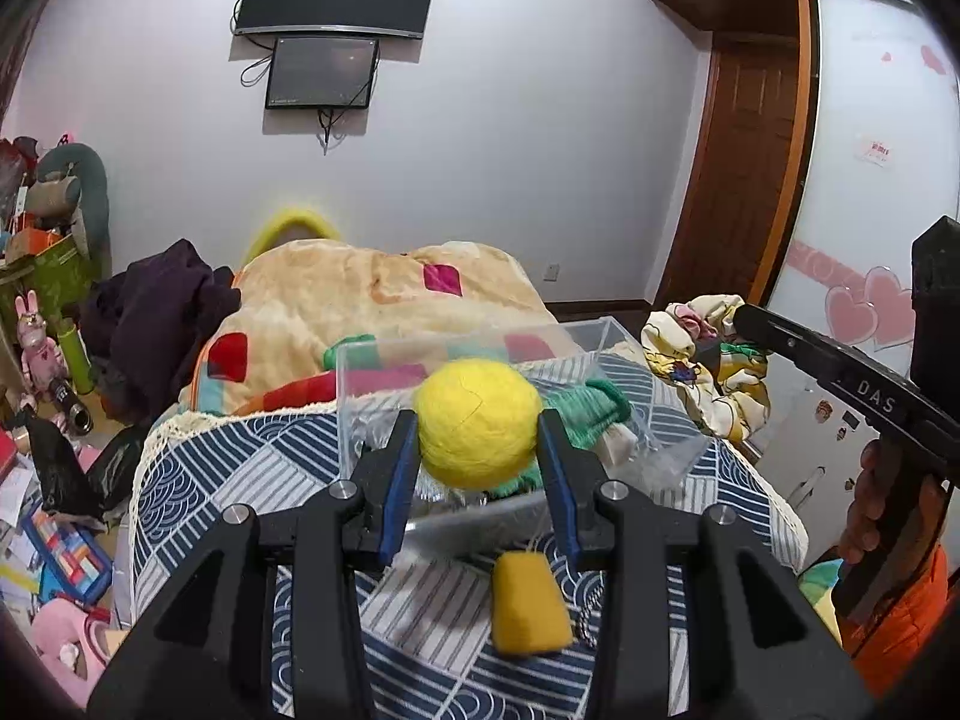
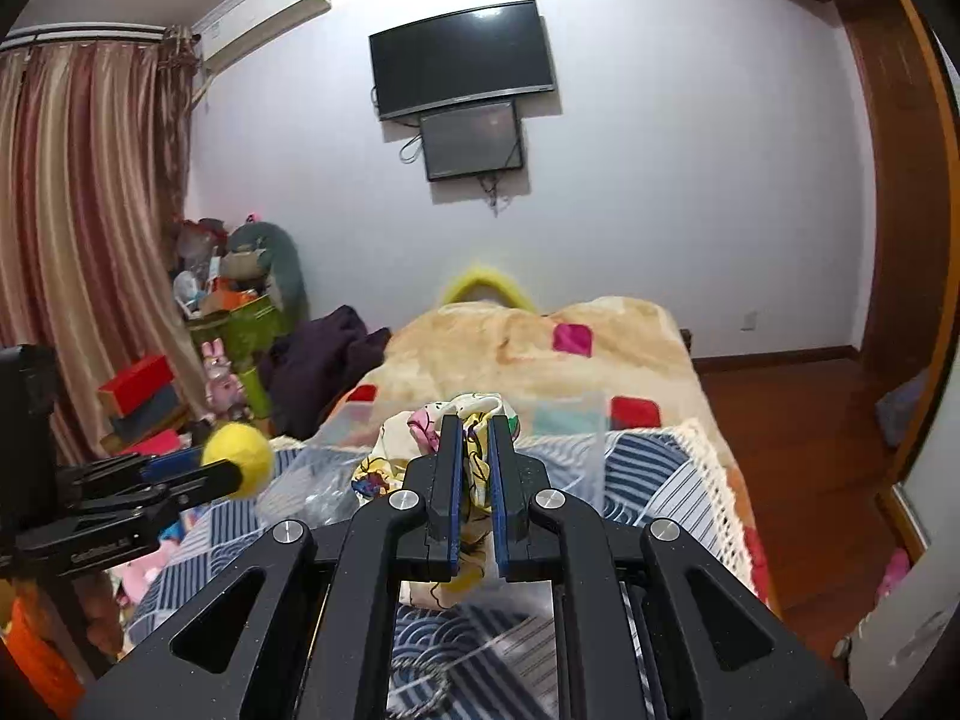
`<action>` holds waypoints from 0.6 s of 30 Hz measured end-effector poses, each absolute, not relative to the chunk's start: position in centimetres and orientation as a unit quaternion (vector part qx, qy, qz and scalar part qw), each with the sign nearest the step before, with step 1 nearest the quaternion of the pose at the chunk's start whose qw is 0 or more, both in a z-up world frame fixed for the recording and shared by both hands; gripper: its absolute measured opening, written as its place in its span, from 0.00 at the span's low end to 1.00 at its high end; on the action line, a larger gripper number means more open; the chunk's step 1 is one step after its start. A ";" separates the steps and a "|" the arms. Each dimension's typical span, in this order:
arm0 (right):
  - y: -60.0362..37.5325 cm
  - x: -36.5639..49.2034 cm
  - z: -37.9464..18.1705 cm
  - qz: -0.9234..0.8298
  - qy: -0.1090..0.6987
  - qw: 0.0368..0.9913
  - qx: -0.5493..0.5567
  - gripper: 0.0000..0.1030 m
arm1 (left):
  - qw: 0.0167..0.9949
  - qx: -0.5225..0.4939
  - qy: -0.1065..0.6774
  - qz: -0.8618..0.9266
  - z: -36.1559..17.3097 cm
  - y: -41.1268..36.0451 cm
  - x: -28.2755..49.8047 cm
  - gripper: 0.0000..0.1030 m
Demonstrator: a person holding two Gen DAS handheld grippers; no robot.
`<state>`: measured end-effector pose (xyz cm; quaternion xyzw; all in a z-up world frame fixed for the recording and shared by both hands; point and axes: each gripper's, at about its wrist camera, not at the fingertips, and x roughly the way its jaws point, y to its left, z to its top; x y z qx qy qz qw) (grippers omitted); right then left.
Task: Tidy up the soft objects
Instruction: 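Lower the ball and scrunchie into the box and open both tools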
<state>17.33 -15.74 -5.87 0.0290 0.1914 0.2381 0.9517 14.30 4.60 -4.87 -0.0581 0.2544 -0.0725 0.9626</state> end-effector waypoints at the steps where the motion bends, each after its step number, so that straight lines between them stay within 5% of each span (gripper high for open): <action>1: -15.8 17.7 -6.0 0.236 0.194 0.952 0.032 0.07 | 0.962 -0.057 0.256 -0.072 -4.9 4.6 14.7 0.38; 18: -14.1 21.1 -10.5 0.210 0.273 0.939 -0.011 0.07 | 0.938 -0.043 0.336 -0.067 -10.6 3.2 22.3 0.38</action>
